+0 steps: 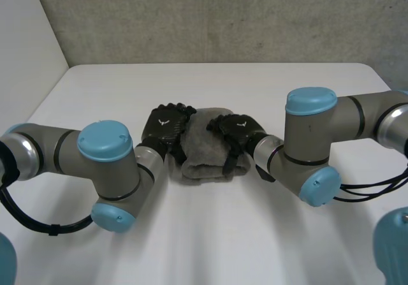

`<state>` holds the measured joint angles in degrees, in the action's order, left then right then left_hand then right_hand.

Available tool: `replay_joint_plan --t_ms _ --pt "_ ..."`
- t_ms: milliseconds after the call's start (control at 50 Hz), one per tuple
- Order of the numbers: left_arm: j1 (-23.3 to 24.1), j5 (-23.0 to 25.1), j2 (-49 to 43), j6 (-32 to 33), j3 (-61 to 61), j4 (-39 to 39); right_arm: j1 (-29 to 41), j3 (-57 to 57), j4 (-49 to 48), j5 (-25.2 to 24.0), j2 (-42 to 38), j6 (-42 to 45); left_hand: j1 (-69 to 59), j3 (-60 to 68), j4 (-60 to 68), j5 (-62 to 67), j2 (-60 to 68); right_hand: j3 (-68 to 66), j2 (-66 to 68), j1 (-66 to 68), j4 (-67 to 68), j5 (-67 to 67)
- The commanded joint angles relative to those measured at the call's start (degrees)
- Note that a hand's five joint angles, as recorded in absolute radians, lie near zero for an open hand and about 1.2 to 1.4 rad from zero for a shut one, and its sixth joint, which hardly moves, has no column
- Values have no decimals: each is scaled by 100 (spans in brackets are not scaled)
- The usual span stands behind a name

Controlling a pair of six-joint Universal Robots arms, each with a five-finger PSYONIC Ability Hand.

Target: Fold the towel.

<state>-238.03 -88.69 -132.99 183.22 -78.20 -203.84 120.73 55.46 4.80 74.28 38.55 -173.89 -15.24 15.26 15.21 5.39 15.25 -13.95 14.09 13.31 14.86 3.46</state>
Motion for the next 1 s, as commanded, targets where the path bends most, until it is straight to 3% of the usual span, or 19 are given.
replay_joint_plan --t_ms 20,200,360,520,1000 --pt "-15 0 159 29 -11 90 -23 -44 135 -10 379 22 -221 219 224 206 220 395 -409 -331 -486 -346" --pt "-77 -44 1633 38 -177 397 -216 685 -278 297 2180 -22 -103 101 106 88 102 395 -409 -331 -486 -346" --pt "-357 -175 2812 38 -494 1126 -409 1545 -120 1053 3315 66 -137 135 140 122 136 395 -409 -331 -486 -346" --pt "-665 -413 3516 21 -898 1479 -752 2433 -111 1133 4063 277 -120 118 123 105 119 395 -409 -331 -486 -346" --pt "-657 -430 3737 -23 -1303 1479 -911 2637 -155 1142 4328 365 -103 101 106 88 102 395 -409 -331 -486 -346"
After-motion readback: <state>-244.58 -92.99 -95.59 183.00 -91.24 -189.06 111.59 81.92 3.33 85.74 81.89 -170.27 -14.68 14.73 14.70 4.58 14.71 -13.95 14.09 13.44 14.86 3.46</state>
